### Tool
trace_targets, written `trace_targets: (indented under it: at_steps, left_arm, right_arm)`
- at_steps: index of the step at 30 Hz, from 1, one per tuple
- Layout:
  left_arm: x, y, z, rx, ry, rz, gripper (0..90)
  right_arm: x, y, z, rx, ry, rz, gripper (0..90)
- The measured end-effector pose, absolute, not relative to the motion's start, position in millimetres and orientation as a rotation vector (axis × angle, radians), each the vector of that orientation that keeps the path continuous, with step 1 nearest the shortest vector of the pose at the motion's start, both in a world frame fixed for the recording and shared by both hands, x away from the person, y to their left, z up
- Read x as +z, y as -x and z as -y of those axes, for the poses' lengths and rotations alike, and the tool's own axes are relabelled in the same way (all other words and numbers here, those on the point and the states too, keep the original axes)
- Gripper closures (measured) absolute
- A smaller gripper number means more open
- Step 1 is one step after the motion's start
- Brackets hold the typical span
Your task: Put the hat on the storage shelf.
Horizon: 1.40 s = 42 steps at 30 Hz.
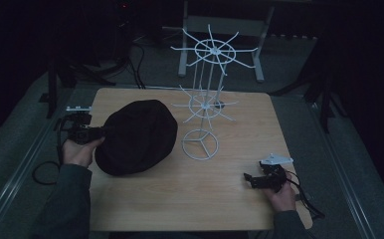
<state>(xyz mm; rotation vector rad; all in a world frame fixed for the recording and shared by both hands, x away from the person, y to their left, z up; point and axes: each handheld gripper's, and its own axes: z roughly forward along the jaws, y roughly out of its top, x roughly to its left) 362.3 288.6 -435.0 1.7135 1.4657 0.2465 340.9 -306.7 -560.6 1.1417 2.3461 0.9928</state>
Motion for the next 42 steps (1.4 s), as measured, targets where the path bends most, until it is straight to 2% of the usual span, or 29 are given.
trace_targets:
  at_steps: [42]
  left_arm:
    - [-390,-353,-304,0.219,-1.531,-1.348,80.6]
  right_arm:
    - [-561,-341,307,0.994,-1.140,-2.345,13.4]
